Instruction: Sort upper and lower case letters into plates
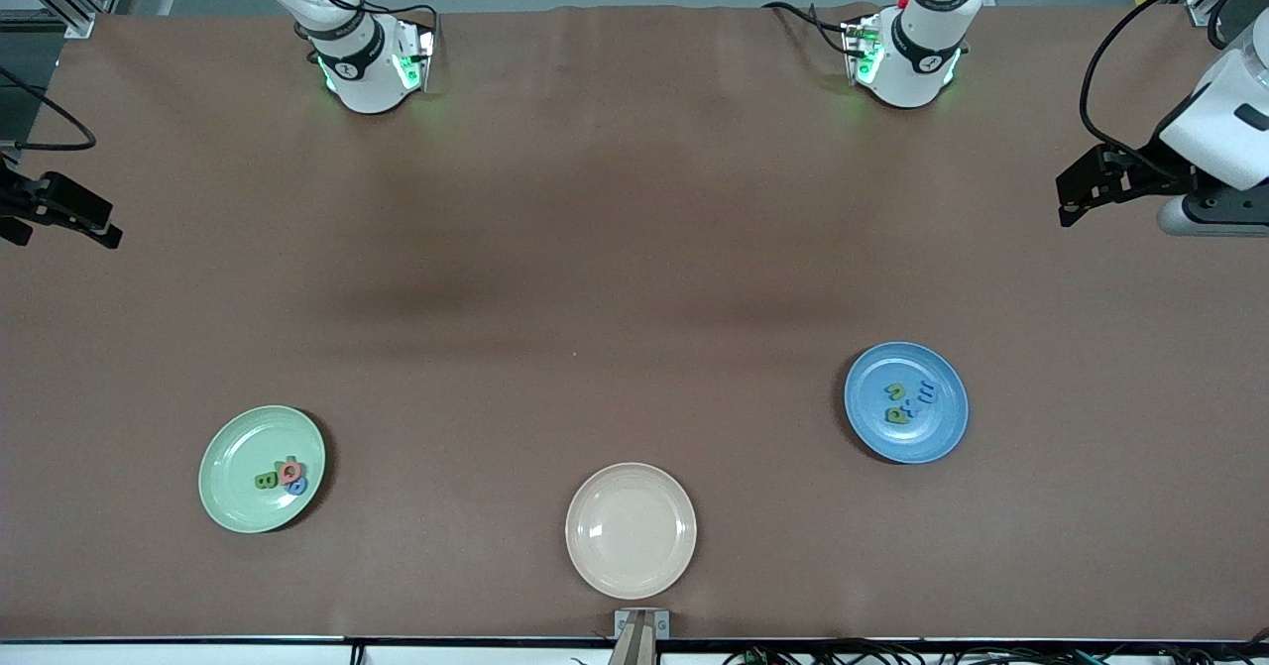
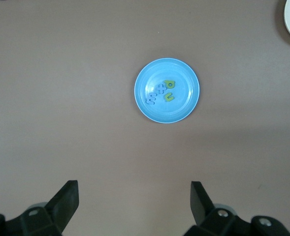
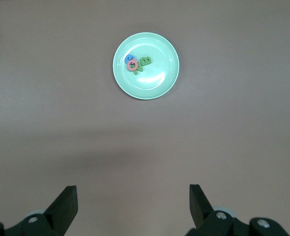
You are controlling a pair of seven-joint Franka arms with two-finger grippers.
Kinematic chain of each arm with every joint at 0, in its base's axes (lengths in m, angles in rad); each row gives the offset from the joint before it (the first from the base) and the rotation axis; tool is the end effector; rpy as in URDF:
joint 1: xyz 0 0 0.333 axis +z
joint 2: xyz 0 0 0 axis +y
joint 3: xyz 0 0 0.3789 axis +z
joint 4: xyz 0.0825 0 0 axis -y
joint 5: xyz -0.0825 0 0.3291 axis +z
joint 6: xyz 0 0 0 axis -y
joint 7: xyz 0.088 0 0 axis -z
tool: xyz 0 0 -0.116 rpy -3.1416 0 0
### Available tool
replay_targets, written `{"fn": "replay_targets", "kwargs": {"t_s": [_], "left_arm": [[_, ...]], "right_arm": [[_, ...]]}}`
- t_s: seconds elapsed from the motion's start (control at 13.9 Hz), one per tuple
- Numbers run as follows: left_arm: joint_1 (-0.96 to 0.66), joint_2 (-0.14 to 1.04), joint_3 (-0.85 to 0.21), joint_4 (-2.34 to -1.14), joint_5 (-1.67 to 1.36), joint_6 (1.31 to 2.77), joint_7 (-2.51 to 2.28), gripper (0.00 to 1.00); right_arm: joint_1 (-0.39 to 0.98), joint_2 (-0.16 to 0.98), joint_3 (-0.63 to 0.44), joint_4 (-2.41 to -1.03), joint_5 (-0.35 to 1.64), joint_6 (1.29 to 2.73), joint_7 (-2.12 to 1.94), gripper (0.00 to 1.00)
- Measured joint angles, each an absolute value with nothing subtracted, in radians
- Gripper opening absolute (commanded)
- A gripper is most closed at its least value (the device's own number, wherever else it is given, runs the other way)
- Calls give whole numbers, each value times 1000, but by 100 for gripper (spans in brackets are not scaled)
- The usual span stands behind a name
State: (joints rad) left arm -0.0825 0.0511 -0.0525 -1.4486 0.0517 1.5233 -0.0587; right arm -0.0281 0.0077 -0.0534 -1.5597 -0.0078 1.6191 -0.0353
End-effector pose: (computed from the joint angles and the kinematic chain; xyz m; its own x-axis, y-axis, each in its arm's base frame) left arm 0.5111 -0.0621 0.6991 0.9969 -0.0737 0.0266 -0.0724 -0.9963 -0.0474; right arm 0.5064 -0.0421 0.6836 0.9976 -0.0457 0.0514 -0.0463 -0.9989 0.0100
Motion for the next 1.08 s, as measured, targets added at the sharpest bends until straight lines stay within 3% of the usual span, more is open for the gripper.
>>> {"fn": "replay_targets", "kwargs": {"t_s": [0.5, 0.72, 1.08], "left_arm": [[-27, -17, -89, -1569, 4, 1592, -71, 100], [53, -22, -173, -1580, 4, 1603, -73, 100], [58, -23, -183, -1564, 8, 1615, -73, 100]], "right_arm": [[-29, 8, -53, -1558, -7, 1619, -35, 100], [-30, 9, -54, -1558, -7, 1619, -35, 100], [-31, 11, -54, -1558, -7, 1620, -35, 100]]}}
